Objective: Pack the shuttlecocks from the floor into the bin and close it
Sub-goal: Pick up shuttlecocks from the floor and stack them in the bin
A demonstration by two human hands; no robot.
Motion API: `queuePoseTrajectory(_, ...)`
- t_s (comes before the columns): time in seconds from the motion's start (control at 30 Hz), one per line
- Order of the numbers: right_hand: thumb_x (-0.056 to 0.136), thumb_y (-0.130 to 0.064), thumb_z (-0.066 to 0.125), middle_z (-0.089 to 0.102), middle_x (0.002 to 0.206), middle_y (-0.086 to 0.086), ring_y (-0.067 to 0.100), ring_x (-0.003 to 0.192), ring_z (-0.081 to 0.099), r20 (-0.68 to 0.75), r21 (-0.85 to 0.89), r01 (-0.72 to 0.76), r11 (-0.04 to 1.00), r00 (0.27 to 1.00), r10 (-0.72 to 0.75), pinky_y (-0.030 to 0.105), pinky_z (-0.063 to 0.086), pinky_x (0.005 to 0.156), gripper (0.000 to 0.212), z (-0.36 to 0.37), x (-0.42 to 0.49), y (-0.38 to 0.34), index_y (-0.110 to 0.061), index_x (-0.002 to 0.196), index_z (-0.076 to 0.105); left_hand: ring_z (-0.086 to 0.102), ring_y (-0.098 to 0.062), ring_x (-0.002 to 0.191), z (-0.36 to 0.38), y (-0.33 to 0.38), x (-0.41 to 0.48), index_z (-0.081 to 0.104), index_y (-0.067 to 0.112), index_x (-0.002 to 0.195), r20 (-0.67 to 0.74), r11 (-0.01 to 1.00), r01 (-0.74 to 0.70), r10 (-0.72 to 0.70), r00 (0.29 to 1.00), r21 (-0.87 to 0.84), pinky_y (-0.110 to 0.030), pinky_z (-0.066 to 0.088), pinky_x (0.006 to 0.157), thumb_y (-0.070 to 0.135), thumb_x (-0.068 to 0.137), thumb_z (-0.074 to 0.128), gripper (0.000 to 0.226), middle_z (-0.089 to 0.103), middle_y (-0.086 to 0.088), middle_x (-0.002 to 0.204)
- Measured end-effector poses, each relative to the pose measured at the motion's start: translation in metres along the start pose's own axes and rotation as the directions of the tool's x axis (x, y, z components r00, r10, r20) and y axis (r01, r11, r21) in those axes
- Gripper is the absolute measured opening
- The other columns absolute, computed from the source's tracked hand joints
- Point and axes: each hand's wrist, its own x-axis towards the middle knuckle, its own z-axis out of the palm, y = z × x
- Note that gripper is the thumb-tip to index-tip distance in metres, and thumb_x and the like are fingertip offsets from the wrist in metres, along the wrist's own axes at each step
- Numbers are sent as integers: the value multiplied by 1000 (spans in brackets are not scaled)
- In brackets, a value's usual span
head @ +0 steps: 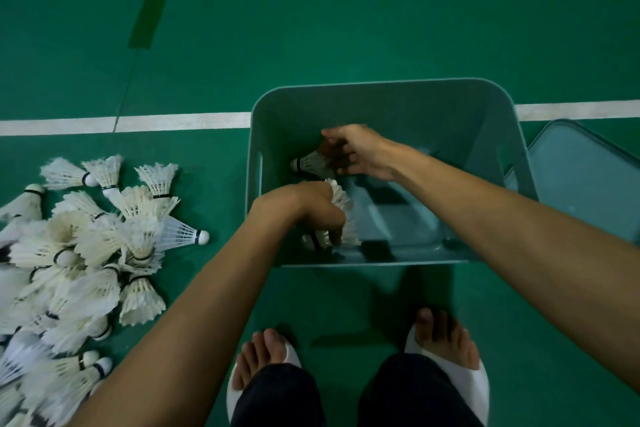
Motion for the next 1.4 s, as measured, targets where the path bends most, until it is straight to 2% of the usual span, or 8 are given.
queuePoseTrajectory(0.1,87,-41,74,67,108,7,28,105,66,-99,-131,52,990,993,-66,43,57,95,41,-10,-18,1,-11,112,63,71,-23,78,0,-1,-2,64,14,75,-43,1000,-2,3,999,14,-38,62,77,29,74,82,24,70,-5,84)
queuePoseTrajectory(0.3,83,-31,80,55,64,3,17,60,48,-72,-470,-70,880,997,40,27,38,53,26,-11,-60,14,-15,84,59,65,-22,79,11,14,-22,54,24,71,-147,995,-102,104,984,25,-31,51,66,30,72,82,29,65,-9,97)
queuePoseTrajectory(0.4,77,-20,86,48,63,4,19,62,42,-105,-448,-76,891,994,32,28,34,55,30,-12,-71,16,-16,68,57,60,-16,69,17,17,-32,53,25,66,-210,988,-145,151,966,42,-26,44,59,25,74,82,30,60,-1,77)
queuePoseTrajectory(0.5,83,-19,81,53,70,7,20,64,48,-213,-381,-108,918,977,27,29,38,60,23,-18,-73,13,-13,86,59,57,-14,55,19,11,-38,56,13,61,-265,991,-136,134,955,14,-23,39,48,17,74,81,29,58,-2,62)
queuePoseTrajectory(0.63,88,-14,70,73,93,15,28,80,71,-423,-355,-127,926,905,-38,32,50,60,16,-27,-52,14,-1,96,68,69,-19,63,15,-1,-41,60,9,74,-182,999,-46,43,982,-11,-31,56,57,11,79,80,20,69,-8,74)
queuePoseTrajectory(0.77,92,-20,67,69,98,13,26,76,60,-492,-436,-161,885,867,-85,28,42,50,18,-18,-33,12,-4,100,68,69,-18,62,10,-7,-36,61,7,76,-145,1000,-17,14,989,-19,-32,57,61,11,84,76,17,70,-7,75)
queuePoseTrajectory(1.03,88,-22,71,68,120,14,31,103,69,-497,-369,-164,915,867,-45,35,57,73,43,19,2,4,-5,125,58,71,-23,78,2,0,-19,66,4,97,-122,999,-23,20,992,-23,-35,59,73,14,87,75,17,70,-8,86)
queuePoseTrajectory(1.4,82,-35,79,76,98,11,22,73,69,-488,-262,-145,954,873,-2,33,61,57,36,-6,-32,4,-5,100,70,55,-18,71,9,-4,-13,54,11,85,-224,999,-45,41,974,-11,-33,47,68,11,91,57,7,58,-7,88)
